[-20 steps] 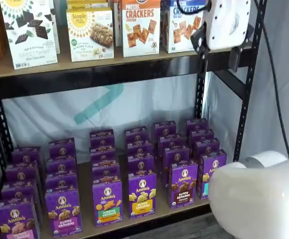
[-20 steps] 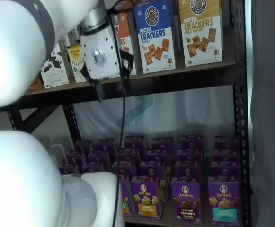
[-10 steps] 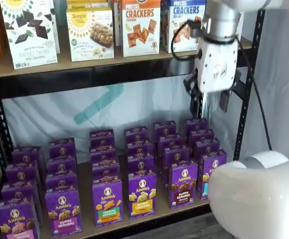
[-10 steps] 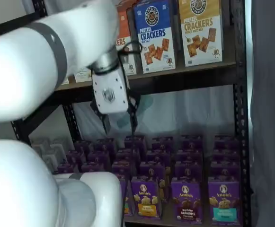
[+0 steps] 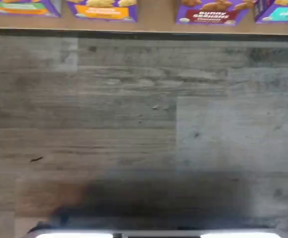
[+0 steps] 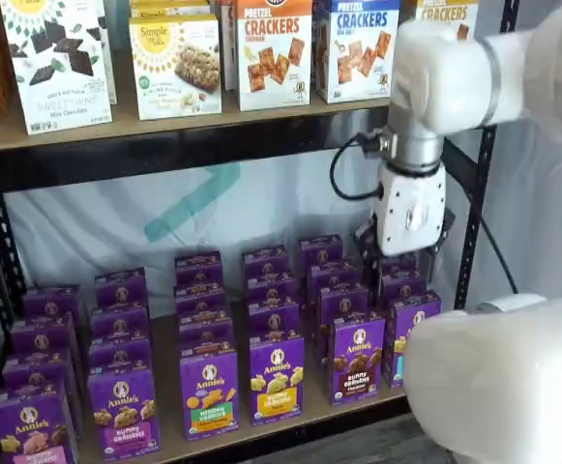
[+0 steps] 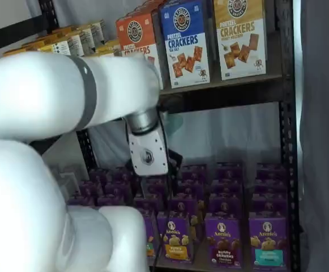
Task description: Pick up the purple box with a brown patch in the center, on the bottom shelf, the fifth box from the left
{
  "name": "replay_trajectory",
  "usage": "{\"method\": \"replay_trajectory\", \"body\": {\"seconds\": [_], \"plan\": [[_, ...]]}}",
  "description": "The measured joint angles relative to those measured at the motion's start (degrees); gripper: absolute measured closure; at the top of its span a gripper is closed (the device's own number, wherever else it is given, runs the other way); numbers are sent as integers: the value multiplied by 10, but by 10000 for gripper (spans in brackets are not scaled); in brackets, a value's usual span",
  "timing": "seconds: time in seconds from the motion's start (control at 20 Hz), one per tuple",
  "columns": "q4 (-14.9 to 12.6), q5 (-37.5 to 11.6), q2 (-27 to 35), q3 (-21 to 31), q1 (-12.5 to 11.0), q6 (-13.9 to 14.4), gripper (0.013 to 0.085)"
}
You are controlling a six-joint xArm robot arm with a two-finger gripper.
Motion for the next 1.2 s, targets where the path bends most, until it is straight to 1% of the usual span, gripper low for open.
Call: {"method": "replay_trajectory", "body": {"seconds": [0.15,0.2,0.35,0.4,0.5,0.6,0.7,0.85,1.05,1.2], "plan": [[-20,-80,41,30,-8,4,130],[-19,-108,58,38,-13,0,130],[11,-188,106,57,-34,-35,130],[17,-215,126,61,-40,-45,130],[18,-245,159,61,-46,-52,130],[11,-278,199,60,-52,-53,130],[13,-312,241,57,-58,-62,130],[10,-360,297,53,-62,-63,130],[34,-435,375,45,-65,-89,130],[69,-489,429,35,-58,-117,130]]}}
